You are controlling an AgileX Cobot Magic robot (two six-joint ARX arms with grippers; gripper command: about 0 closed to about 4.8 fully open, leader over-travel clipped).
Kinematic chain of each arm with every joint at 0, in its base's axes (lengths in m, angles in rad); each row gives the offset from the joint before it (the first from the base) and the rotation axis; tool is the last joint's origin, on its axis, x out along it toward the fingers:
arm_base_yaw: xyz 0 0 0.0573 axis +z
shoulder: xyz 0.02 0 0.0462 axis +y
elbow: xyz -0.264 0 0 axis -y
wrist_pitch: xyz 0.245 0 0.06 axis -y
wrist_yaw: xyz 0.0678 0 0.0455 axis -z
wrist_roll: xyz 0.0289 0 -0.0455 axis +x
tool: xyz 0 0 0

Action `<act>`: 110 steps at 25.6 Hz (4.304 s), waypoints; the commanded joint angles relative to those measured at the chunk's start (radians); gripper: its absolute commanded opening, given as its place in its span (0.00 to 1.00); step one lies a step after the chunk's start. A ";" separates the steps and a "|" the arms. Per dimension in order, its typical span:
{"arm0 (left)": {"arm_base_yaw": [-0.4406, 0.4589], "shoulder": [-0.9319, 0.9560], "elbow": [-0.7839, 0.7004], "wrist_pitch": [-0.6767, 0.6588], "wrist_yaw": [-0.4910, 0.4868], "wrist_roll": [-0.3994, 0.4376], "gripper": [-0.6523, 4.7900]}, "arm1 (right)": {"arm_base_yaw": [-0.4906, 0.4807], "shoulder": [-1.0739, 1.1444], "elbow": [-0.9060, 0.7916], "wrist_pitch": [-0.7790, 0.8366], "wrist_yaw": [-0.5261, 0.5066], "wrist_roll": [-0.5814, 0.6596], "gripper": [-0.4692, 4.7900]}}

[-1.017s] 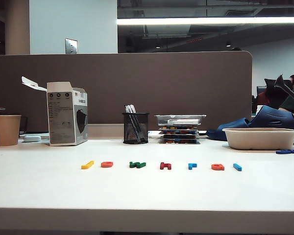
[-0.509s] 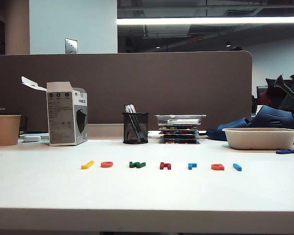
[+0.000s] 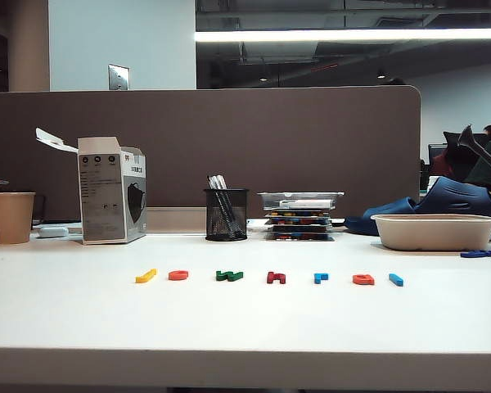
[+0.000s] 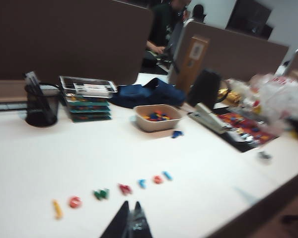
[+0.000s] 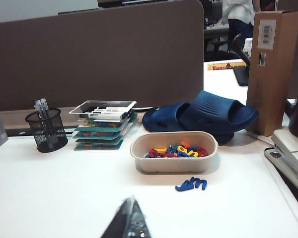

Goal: Select the appropriate letters from the row of letter magnets placed on the table to arrange into the word "car".

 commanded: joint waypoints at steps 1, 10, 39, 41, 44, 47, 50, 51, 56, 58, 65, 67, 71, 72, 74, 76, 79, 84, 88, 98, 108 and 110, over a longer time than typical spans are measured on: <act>0.001 0.129 0.248 -0.122 0.040 -0.082 0.11 | 0.002 -0.005 0.006 0.002 0.000 0.003 0.08; 0.002 0.640 1.075 -0.602 0.033 -0.155 0.11 | 0.000 -0.005 -0.003 -0.024 0.001 -0.006 0.08; -0.536 0.987 1.254 -0.797 -0.534 -0.115 0.11 | 0.002 -0.005 -0.109 -0.004 0.084 -0.053 0.08; -0.586 0.995 1.212 -0.796 -0.580 -0.127 0.11 | 0.002 -0.005 -0.110 -0.004 0.087 -0.053 0.08; -0.636 1.004 1.147 -0.757 -0.607 -0.154 0.11 | 0.001 -0.005 -0.114 -0.005 0.088 -0.053 0.08; -0.662 1.006 1.054 -0.647 -0.615 -0.229 0.11 | 0.001 -0.005 -0.127 -0.002 0.092 -0.053 0.08; -0.662 1.006 0.989 -0.554 -0.616 -0.270 0.11 | 0.001 -0.005 -0.138 0.003 0.091 -0.053 0.08; -0.662 1.006 0.951 -0.520 -0.615 -0.287 0.11 | 0.001 -0.005 -0.143 0.006 0.092 -0.053 0.08; -0.686 1.030 0.812 -0.445 -0.645 -0.372 0.11 | 0.002 -0.006 -0.182 0.026 0.091 -0.053 0.08; -0.715 1.032 0.774 -0.419 -0.680 -0.422 0.11 | 0.002 -0.006 -0.189 0.025 0.091 -0.053 0.08; -0.953 1.046 0.715 -0.327 -0.981 -0.581 0.11 | 0.002 -0.006 -0.200 0.045 0.119 -0.052 0.08; -1.021 1.056 0.715 -0.319 -1.054 -0.619 0.11 | 0.002 -0.006 -0.200 0.045 0.124 -0.051 0.08; -1.127 1.075 0.714 -0.324 -1.149 -0.684 0.11 | 0.002 -0.006 -0.200 0.045 0.130 -0.048 0.08; -1.149 1.085 0.714 -0.324 -1.164 -0.698 0.11 | 0.002 -0.006 -0.200 0.045 0.130 -0.048 0.08; -1.189 1.099 0.715 -0.327 -1.204 -0.717 0.11 | 0.002 -0.006 -0.200 0.045 0.130 -0.048 0.08; -1.215 1.116 0.715 -0.333 -1.228 -0.721 0.11 | 0.002 -0.006 -0.200 0.045 0.129 -0.048 0.08; -1.233 1.151 0.715 -0.356 -1.225 -0.778 0.11 | 0.002 -0.006 -0.200 0.043 0.132 -0.048 0.08; -1.231 1.163 0.715 -0.367 -1.234 -0.784 0.11 | 0.002 -0.006 -0.200 0.044 0.132 -0.048 0.08; -1.231 1.162 0.715 -0.357 -1.264 -0.784 0.11 | 0.002 -0.006 -0.200 0.044 0.132 -0.048 0.08; -1.232 1.162 0.715 -0.391 -1.350 -0.776 0.11 | 0.002 -0.006 -0.200 0.044 0.132 -0.048 0.08; -1.232 1.162 0.715 -0.512 -1.474 -0.772 0.11 | 0.002 -0.006 -0.199 0.045 0.132 -0.048 0.08; -1.232 1.162 0.715 -0.512 -1.474 -0.773 0.11 | 0.002 -0.006 -0.193 0.048 0.130 -0.043 0.08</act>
